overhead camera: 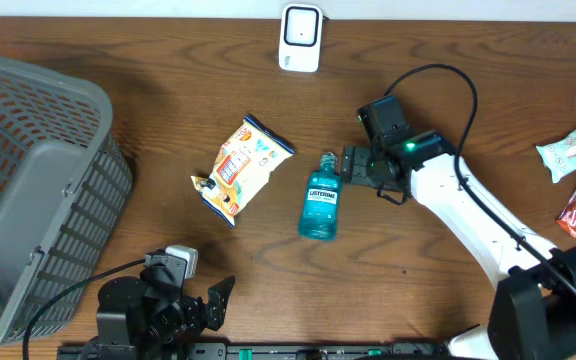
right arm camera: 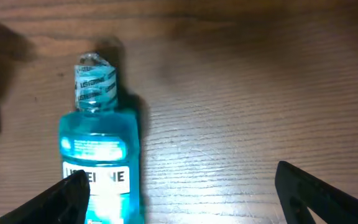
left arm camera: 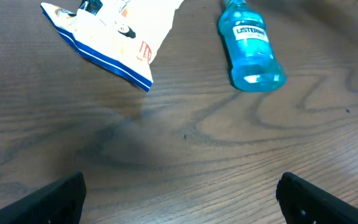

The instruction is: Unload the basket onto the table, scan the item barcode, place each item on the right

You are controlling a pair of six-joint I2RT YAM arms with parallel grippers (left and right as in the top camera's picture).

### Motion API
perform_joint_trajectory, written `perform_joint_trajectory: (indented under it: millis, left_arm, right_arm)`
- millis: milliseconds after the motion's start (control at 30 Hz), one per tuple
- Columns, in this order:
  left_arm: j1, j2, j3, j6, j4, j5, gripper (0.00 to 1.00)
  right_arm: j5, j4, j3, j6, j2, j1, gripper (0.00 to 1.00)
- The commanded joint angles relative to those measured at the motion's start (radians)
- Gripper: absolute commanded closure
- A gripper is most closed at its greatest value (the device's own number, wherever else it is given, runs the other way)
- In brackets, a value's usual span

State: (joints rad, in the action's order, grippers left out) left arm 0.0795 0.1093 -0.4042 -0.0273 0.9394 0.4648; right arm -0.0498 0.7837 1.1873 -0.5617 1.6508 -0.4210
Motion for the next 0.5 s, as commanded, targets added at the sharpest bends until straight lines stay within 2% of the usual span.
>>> perform_joint_trajectory:
  millis: [0,100,267,467]
  left_arm:
    - [-0.002,-0.003,-0.009,-0.01,0.002,-0.005,0.02]
    - [-0.002,-0.003,-0.009,-0.01,0.002,-0.005,0.02]
    - [-0.002,-0.003,-0.009,-0.01,0.002,-0.005,0.02]
    - [-0.002,-0.003,-0.009,-0.01,0.003,-0.005,0.02]
  right_arm:
    - [0.008,-0.01,0.0,0.017,0.038,0.0,0.07]
    - [0.048,-0.059,0.0,0.017,0.059,0.0,0.01]
    - [0.143,-0.148,-0.005,0.021,0.124,0.0,0.01]
    - [0.251,-0.162,-0.005,0.021,0.243,-0.008,0.01]
